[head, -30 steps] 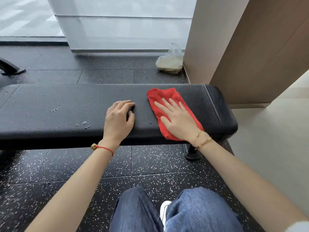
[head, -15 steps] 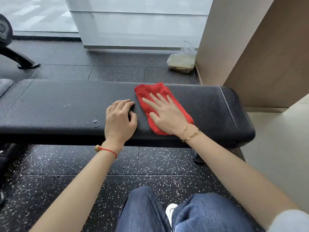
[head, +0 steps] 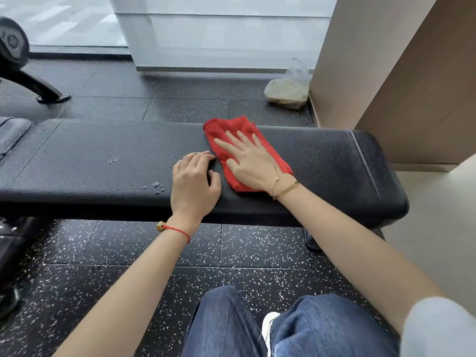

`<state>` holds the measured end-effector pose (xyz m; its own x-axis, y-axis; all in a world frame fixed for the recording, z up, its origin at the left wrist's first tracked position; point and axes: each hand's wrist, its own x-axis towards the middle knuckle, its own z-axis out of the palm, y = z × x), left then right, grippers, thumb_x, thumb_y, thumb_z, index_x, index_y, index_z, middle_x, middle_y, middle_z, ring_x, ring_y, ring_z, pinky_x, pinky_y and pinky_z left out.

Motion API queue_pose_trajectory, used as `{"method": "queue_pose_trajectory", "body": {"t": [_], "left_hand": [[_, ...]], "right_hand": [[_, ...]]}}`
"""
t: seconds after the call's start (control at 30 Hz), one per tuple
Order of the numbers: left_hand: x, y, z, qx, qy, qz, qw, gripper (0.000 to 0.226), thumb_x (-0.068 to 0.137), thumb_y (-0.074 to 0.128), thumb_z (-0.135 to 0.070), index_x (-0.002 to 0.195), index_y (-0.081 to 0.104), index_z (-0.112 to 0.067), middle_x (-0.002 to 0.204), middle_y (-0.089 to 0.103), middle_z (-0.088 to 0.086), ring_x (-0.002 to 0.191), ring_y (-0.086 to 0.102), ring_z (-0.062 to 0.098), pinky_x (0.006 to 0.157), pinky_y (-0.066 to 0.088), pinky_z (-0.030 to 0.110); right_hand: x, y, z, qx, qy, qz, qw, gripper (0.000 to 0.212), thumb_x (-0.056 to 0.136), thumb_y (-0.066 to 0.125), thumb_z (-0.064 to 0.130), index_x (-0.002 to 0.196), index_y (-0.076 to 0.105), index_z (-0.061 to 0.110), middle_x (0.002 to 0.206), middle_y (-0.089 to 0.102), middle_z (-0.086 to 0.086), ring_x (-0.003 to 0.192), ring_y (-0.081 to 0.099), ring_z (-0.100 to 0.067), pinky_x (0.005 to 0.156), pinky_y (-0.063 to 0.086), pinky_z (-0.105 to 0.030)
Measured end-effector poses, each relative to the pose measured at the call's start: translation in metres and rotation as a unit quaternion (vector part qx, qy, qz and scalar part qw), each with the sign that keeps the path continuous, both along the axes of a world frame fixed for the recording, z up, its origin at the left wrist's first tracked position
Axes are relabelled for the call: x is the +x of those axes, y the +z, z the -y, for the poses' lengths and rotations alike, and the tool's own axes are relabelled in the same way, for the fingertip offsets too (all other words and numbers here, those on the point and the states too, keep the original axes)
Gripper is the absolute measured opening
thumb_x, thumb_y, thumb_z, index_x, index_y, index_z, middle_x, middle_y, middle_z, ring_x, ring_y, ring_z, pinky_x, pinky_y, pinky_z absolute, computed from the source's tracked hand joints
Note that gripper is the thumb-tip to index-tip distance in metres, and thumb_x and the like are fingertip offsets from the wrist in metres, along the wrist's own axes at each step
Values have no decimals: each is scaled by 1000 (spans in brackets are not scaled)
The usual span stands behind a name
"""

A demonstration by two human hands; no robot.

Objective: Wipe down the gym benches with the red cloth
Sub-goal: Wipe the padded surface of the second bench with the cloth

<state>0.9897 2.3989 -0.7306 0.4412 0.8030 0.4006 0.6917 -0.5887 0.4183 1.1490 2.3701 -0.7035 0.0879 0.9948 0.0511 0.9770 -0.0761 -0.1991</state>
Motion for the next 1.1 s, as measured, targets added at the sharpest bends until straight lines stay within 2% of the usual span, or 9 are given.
{"method": "queue_pose_trajectory", "body": {"t": [0.13, 0.27, 0.37, 0.5, 0.63, 0.77, 0.87, 1.1], "left_hand": [[-1, -3, -2, 2, -3, 16, 1000, 30, 85, 55, -15, 112, 65, -12, 125, 66, 5, 123, 55, 27, 110, 36, 45], [1, -3, 0, 9, -2, 18, 1000, 29, 85, 55, -16, 111, 65, -13, 125, 66, 3, 122, 55, 26, 109, 37, 45], [1, -3, 0, 10, 2, 19, 1000, 28, 84, 56, -14, 111, 65, -12, 125, 66, 4, 122, 56, 26, 108, 38, 43], [0, -2, 0, 7, 2, 19, 1000, 30, 84, 56, -13, 113, 65, -11, 124, 67, 5, 122, 55, 27, 109, 38, 43], [-1, -2, 0, 8, -7, 13, 1000, 31, 84, 57, -13, 114, 65, -12, 125, 66, 4, 122, 55, 27, 109, 38, 43], [-1, -3, 0, 8, -7, 7, 1000, 31, 86, 56, -16, 115, 64, -13, 127, 65, 3, 123, 54, 25, 109, 37, 42], [0, -2, 0, 9, -3, 6, 1000, 30, 86, 54, -18, 114, 64, -13, 126, 65, 2, 122, 54, 25, 109, 37, 42], [-2, 0, 1, 9, -9, -10, 1000, 31, 86, 55, -18, 115, 64, -14, 125, 65, 5, 121, 54, 27, 107, 38, 43]], "right_hand": [[17, -5, 40, 21, 57, -5, 998, 59, 97, 41, 29, 153, 23, 36, 162, 17, 6, 151, 10, -19, 123, 4, -41], [47, 1, 10, -16, -28, -16, 999, 57, 99, 36, 29, 153, 20, 36, 164, 13, 4, 152, 6, -20, 123, 1, -42], [37, 5, -29, -32, -74, 2, 997, 55, 101, 31, 32, 154, 17, 34, 164, 10, 0, 152, 6, -23, 123, -1, -45], [7, 3, -26, -19, 17, -11, 1000, 56, 100, 35, 29, 154, 20, 35, 164, 11, 2, 152, 6, -21, 123, -2, -44], [22, -4, 13, 13, 64, -24, 998, 58, 98, 40, 27, 152, 24, 36, 162, 16, 6, 151, 9, -20, 123, 1, -40], [62, -1, 2, -6, -43, -31, 999, 56, 98, 38, 26, 152, 26, 34, 163, 17, 2, 151, 11, -21, 123, 2, -41], [54, 1, -11, -6, -119, -23, 993, 55, 99, 35, 30, 153, 24, 31, 163, 16, -3, 151, 11, -24, 123, 1, -44], [-10, -10, 65, 54, 11, 8, 998, 58, 96, 43, 30, 152, 29, 31, 161, 24, -3, 149, 20, -24, 123, 7, -42]]}}
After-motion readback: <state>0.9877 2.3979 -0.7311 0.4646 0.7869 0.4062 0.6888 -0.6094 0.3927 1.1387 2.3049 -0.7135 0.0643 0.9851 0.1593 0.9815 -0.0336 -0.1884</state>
